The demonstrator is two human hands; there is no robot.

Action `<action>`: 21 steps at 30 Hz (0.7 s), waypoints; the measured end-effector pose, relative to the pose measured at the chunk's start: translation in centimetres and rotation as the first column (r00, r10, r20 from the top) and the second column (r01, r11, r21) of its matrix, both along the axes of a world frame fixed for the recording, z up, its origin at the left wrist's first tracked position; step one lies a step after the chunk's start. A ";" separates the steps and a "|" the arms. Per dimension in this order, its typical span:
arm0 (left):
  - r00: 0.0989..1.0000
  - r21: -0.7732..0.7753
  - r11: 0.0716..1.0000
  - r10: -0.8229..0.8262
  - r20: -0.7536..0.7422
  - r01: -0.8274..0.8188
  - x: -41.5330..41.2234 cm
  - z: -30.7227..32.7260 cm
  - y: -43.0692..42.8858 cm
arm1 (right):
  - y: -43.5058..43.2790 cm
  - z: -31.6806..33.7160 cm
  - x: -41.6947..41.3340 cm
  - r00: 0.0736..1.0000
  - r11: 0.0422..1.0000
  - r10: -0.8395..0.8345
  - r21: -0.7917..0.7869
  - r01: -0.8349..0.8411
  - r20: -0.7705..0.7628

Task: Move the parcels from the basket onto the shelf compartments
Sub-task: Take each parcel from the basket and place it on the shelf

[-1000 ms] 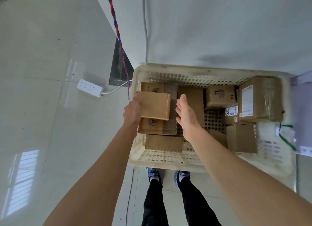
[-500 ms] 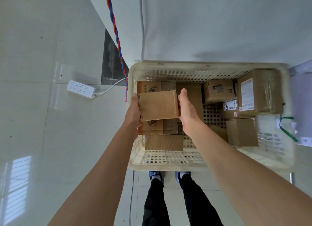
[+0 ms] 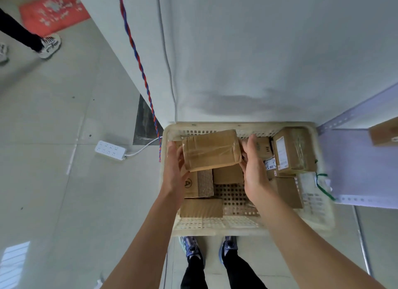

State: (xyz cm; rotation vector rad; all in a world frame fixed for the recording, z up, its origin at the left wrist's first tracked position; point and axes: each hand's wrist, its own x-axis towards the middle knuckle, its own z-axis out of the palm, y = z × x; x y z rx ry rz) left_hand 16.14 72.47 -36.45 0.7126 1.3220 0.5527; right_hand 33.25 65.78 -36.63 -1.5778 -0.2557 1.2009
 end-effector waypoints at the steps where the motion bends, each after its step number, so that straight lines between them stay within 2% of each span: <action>1: 1.000 0.019 1.000 0.019 0.020 -0.020 0.3 0.9 -0.2 | -0.2 1.0 0.3 1.000 0.999 -0.015 0.030 0.014 0.013; 5: 0.994 0.112 0.989 0.089 0.069 -0.096 1.6 4.7 -0.8 | -0.9 4.4 1.5 0.997 0.993 -0.070 0.102 0.067 0.024; 12: 0.989 0.241 0.970 -0.002 0.146 -0.034 2.5 9.8 -2.1 | -1.5 8.5 2.8 0.988 0.974 -0.151 0.173 0.146 0.015; 21: 0.986 0.265 0.964 -0.030 0.165 -0.015 3.2 12.6 -2.5 | -1.7 10.9 4.0 0.985 0.966 -0.165 0.210 0.150 0.056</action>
